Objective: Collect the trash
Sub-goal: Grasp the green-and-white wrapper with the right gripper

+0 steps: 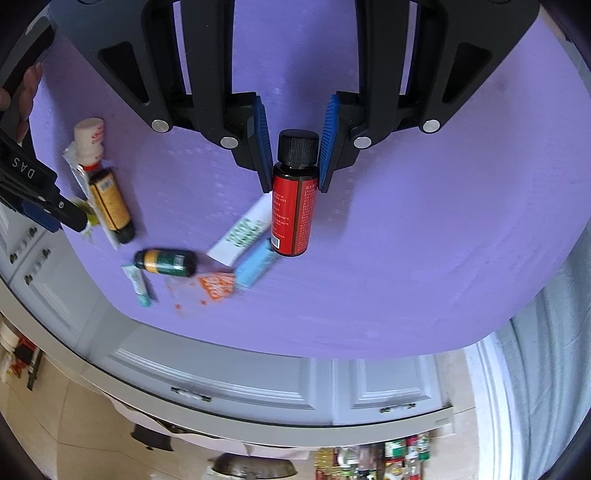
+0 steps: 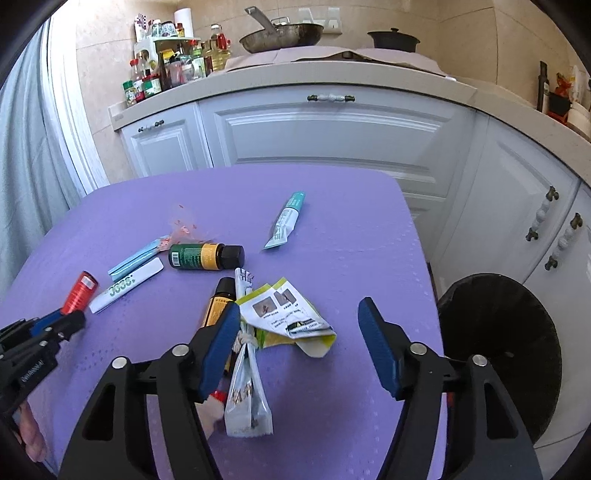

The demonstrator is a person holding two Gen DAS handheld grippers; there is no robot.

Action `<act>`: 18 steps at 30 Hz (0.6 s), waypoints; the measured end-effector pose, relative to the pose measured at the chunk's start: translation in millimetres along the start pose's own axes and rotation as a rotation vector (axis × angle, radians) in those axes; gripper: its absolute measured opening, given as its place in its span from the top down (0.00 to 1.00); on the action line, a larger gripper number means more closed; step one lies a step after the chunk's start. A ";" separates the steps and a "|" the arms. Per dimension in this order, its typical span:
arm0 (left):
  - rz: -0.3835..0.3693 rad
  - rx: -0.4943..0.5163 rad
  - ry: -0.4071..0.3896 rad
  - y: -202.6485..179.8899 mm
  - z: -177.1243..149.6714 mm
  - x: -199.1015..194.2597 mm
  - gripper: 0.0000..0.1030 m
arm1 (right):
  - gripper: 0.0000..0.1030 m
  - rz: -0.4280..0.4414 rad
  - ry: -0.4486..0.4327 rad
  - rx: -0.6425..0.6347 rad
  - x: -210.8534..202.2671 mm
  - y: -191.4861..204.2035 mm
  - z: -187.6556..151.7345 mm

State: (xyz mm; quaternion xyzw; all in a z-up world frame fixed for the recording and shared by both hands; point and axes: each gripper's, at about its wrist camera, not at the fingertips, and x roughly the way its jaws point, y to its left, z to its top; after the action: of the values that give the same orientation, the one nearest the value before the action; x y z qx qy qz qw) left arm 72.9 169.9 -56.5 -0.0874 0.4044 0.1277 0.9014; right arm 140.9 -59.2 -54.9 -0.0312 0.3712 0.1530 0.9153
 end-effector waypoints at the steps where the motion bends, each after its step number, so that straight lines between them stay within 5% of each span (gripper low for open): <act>1: 0.002 -0.005 -0.001 2.1 0.2 0.0 0.77 | 0.36 -0.001 0.006 0.001 2.2 -0.1 0.6; 6: 0.007 -0.019 -0.001 9.3 0.7 1.1 0.77 | 0.38 0.018 0.035 0.026 9.6 -2.7 2.0; 18: 0.004 -0.018 -0.006 7.6 -1.4 -1.7 0.77 | 0.94 0.057 0.040 0.049 7.0 -7.7 -0.6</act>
State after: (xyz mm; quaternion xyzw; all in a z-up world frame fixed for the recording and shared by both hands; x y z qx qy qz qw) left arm 68.6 176.5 -56.6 -0.0941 0.4010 0.1333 0.9014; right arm 147.5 -64.8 -60.6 -0.0012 0.3937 0.1693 0.9035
